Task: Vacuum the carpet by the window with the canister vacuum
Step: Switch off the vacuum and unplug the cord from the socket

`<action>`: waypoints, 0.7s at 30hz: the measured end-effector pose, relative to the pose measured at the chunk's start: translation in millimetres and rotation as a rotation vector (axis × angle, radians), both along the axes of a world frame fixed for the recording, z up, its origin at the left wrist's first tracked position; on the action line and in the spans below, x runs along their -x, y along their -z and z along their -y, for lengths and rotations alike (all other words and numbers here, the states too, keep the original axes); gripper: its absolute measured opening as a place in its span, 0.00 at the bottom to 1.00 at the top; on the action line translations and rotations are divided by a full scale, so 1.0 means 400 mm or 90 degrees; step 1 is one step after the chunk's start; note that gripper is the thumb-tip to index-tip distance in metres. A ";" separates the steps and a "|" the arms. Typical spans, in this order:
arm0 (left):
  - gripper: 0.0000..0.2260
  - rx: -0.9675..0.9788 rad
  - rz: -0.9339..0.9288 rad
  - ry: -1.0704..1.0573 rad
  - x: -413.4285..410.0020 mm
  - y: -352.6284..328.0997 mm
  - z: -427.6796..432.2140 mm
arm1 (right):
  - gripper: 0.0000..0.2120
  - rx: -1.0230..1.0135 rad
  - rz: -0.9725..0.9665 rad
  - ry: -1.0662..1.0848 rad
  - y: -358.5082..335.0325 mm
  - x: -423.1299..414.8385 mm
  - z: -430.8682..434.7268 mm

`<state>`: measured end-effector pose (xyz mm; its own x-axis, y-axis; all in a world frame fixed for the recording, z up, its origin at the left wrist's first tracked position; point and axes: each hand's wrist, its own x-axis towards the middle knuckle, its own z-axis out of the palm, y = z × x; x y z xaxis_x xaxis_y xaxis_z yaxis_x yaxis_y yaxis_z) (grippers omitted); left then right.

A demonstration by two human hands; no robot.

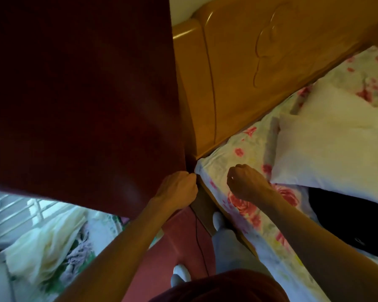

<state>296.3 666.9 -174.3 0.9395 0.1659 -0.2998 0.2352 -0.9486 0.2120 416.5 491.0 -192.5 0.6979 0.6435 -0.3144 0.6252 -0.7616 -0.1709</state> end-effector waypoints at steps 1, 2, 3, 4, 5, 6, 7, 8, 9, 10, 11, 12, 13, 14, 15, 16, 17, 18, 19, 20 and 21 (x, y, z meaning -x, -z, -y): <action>0.12 0.005 -0.004 -0.007 -0.028 0.006 0.003 | 0.13 0.000 -0.005 -0.010 0.007 -0.033 -0.016; 0.12 0.009 -0.005 -0.016 -0.057 0.014 0.007 | 0.13 -0.003 -0.005 -0.021 0.015 -0.067 -0.031; 0.11 0.010 -0.005 -0.026 -0.088 0.021 0.011 | 0.13 -0.006 -0.008 -0.035 0.023 -0.102 -0.049; 0.11 0.010 -0.006 -0.041 -0.119 0.028 0.014 | 0.12 -0.013 -0.015 -0.048 0.029 -0.135 -0.069; 0.11 0.012 -0.011 -0.063 -0.148 0.036 0.018 | 0.12 -0.020 -0.028 -0.063 0.033 -0.166 -0.089; 0.11 0.013 -0.016 -0.083 -0.174 0.044 0.022 | 0.12 -0.029 -0.041 -0.082 0.037 -0.196 -0.108; 0.11 0.015 -0.024 -0.100 -0.197 0.054 0.026 | 0.12 -0.032 -0.057 -0.099 0.044 -0.224 -0.127; 0.11 0.017 -0.037 -0.116 -0.216 0.064 0.028 | 0.11 -0.028 -0.074 -0.112 0.055 -0.250 -0.145; 0.11 0.018 -0.052 -0.129 -0.235 0.076 0.027 | 0.11 -0.023 -0.092 -0.121 0.065 -0.276 -0.163; 0.11 0.022 -0.065 -0.144 -0.255 0.084 0.024 | 0.11 -0.023 -0.102 -0.135 0.076 -0.303 -0.181; 0.10 0.028 -0.069 -0.161 -0.276 0.091 0.020 | 0.11 -0.017 -0.110 -0.150 0.083 -0.328 -0.200; 0.10 0.032 -0.076 -0.178 -0.296 0.094 0.015 | 0.10 -0.005 -0.115 -0.167 0.088 -0.352 -0.218; 0.10 0.027 -0.078 -0.192 -0.317 0.099 0.012 | 0.10 0.006 -0.122 -0.181 0.090 -0.371 -0.235; 0.10 0.021 -0.083 -0.202 -0.338 0.100 0.009 | 0.10 0.012 -0.123 -0.193 0.096 -0.390 -0.254; 0.10 0.019 -0.087 -0.211 -0.359 0.104 0.007 | 0.10 0.017 -0.123 -0.203 0.100 -0.405 -0.272; 0.10 0.024 -0.091 -0.221 -0.378 0.109 0.004 | 0.10 0.015 -0.126 -0.215 0.109 -0.417 -0.292; 0.10 0.026 -0.095 -0.235 -0.396 0.124 -0.004 | 0.11 0.016 -0.131 -0.224 0.116 -0.428 -0.314; 0.09 0.034 -0.095 -0.250 -0.412 0.141 -0.015 | 0.12 0.016 -0.137 -0.230 0.132 -0.437 -0.338; 0.09 0.041 -0.087 -0.269 -0.426 0.160 -0.026 | 0.12 0.010 -0.145 -0.227 0.143 -0.444 -0.361; 0.09 0.047 -0.086 -0.284 -0.434 0.178 -0.035 | 0.11 0.004 -0.159 -0.228 0.156 -0.449 -0.387; 0.09 0.046 -0.087 -0.295 -0.440 0.199 -0.042 | 0.11 -0.007 -0.170 -0.235 0.166 -0.450 -0.413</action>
<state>472.2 683.9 -254.0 0.7233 0.5310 -0.4414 0.6591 -0.7217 0.2117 596.5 656.3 -258.9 0.3158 0.8386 -0.4438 0.7876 -0.4926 -0.3703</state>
